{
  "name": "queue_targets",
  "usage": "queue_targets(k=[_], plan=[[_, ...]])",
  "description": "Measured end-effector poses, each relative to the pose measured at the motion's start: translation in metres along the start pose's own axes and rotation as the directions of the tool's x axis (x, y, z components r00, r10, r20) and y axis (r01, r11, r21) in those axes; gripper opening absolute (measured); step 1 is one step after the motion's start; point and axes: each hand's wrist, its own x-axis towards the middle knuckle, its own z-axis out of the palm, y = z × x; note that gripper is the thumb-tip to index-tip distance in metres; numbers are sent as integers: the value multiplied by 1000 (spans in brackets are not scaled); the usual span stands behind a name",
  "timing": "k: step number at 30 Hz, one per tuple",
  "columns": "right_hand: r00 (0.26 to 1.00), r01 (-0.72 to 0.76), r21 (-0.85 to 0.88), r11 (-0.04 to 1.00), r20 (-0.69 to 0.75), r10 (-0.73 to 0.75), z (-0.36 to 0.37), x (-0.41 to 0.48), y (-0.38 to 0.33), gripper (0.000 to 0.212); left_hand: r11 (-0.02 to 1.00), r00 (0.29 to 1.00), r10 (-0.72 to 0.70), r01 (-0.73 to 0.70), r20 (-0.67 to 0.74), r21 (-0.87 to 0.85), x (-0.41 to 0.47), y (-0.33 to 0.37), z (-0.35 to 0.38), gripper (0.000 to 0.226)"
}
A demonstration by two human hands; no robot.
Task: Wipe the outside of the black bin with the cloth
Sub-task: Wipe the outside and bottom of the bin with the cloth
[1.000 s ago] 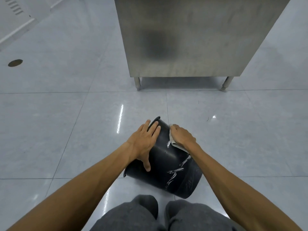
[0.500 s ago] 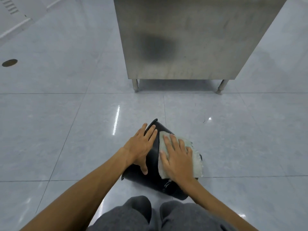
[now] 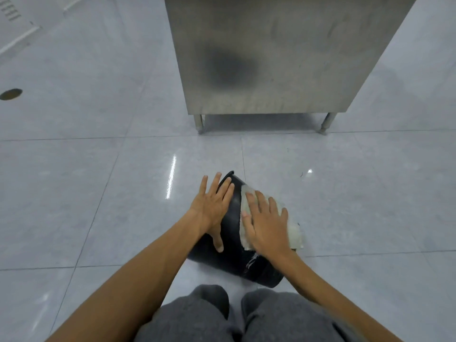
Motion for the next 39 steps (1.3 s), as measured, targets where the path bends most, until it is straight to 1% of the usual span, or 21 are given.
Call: queue_targets(k=[2, 3, 5, 8, 9, 11, 14, 16, 18, 19, 21, 23, 24, 27, 29, 31, 32, 34, 36, 39], plan=[[994, 45, -41, 998, -101, -49, 13, -41, 1, 67, 1000, 1000, 9, -9, 21, -19, 8, 0, -8, 171], [989, 67, -36, 997, -128, -71, 19, -53, 2, 67, 1000, 1000, 14, -14, 20, -16, 11, -1, -10, 170], [988, 71, -15, 997, -135, -73, 22, -55, 2, 66, 999, 1000, 31, -30, 5, -16, 8, 0, -7, 169], [994, 4, 10, 1000, -111, -3, 7, -28, -11, 63, 999, 999, 43, -43, -33, 7, -3, 0, 1, 167], [996, -19, 25, 1000, -84, 21, 0, -12, -15, 62, 999, 998, 43, -43, -49, 13, -7, 0, 3, 167], [996, -84, 103, 991, 49, 80, -5, 29, -16, 58, 999, 996, 44, -44, -77, 3, -13, 3, 8, 167], [951, -208, 312, 927, 285, 118, -9, 88, -15, 63, 999, 997, 16, -19, -72, -41, -23, 7, 17, 166], [932, -235, 341, 910, 344, 112, -5, 104, -15, 69, 998, 999, 3, -6, -54, -59, -24, 6, 18, 167], [947, -188, 304, 934, 308, 90, -4, 97, -16, 69, 996, 999, 11, -14, -41, -85, -20, 3, 14, 168], [966, -137, 269, 953, 251, 68, -6, 86, -15, 68, 995, 999, 19, -23, -39, -97, -17, 1, 11, 168], [996, -38, 140, 989, 87, 26, -6, 54, -12, 64, 994, 999, 34, -37, -34, -103, -9, -2, 3, 170], [998, 10, 1, 1000, -62, -10, 0, 11, -9, 60, 994, 999, 45, -47, -24, -98, 1, -4, -6, 170], [994, 20, -33, 999, -111, -23, 6, -11, -9, 60, 994, 999, 51, -52, -15, -97, 6, -4, -11, 170], [984, 45, 0, 999, -174, -44, 23, -52, -5, 62, 995, 999, 52, -51, 6, -81, 15, -3, -22, 168], [983, 40, 11, 999, -180, -37, 19, -42, -3, 60, 997, 998, 66, -66, -10, -44, 11, -2, -21, 165], [988, -11, 16, 1000, -152, 13, 6, -19, -9, 58, 996, 996, 87, -87, -34, -9, 4, -2, -13, 164], [992, -47, 35, 998, -112, 51, 1, -2, -11, 57, 995, 994, 97, -96, -51, 10, 1, -2, -8, 164], [994, -111, 115, 987, 32, 108, -8, 36, -12, 56, 993, 990, 118, -116, -74, 39, -3, -2, 3, 166], [977, -167, 227, 960, 169, 130, -11, 65, -9, 58, 994, 991, 107, -106, -82, 16, -8, 0, 8, 167], [944, -223, 317, 922, 305, 124, -20, 82, -6, 61, 995, 990, 87, -92, -107, -37, -13, 1, 5, 162]])
